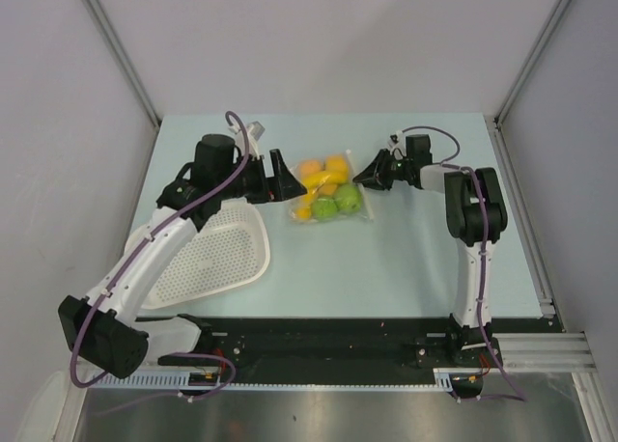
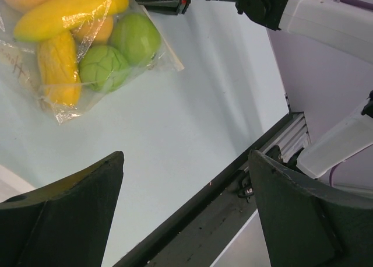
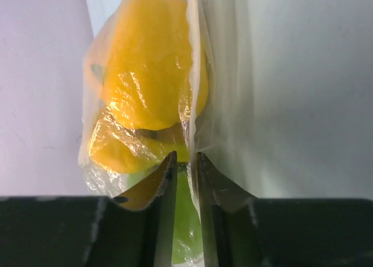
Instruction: Open the zip-top bag and remove the fake food
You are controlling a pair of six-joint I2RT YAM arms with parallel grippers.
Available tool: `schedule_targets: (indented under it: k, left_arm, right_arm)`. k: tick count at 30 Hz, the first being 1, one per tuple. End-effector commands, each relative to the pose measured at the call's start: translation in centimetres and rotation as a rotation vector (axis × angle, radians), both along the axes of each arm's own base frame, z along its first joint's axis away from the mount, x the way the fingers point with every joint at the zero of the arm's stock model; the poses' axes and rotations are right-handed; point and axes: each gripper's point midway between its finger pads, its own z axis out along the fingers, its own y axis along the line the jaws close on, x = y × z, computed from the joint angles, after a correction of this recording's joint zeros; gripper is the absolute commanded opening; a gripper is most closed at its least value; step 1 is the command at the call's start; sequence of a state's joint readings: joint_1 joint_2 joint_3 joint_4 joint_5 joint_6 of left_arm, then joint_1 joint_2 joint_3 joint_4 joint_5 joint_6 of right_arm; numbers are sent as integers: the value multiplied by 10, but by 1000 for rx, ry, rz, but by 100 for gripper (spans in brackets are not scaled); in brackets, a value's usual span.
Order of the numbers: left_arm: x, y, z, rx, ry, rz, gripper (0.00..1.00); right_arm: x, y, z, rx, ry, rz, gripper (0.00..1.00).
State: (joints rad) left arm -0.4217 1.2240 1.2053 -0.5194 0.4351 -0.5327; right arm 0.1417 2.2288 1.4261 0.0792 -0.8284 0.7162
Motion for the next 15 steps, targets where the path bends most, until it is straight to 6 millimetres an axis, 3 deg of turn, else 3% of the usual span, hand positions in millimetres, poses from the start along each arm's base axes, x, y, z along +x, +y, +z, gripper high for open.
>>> schedule_targets:
  k: [1, 3, 5, 8, 15]
  left_arm:
    - [1, -8, 22, -26, -60, -48, 91]
    - [3, -9, 22, -30, -57, -49, 90]
    - [3, -10, 23, -34, -60, -50, 90]
    - [5, -12, 26, -41, -69, -57, 91]
    - [23, -18, 44, -42, -115, -55, 91]
  right_arm:
    - [18, 13, 40, 86, -109, 53, 15]
    - [15, 13, 47, 87, -91, 63, 0]
    - [15, 14, 68, 69, -133, 85, 0]
    - [2, 15, 78, -6, -139, 122, 0]
    - [-48, 13, 103, -248, -174, 249, 0]
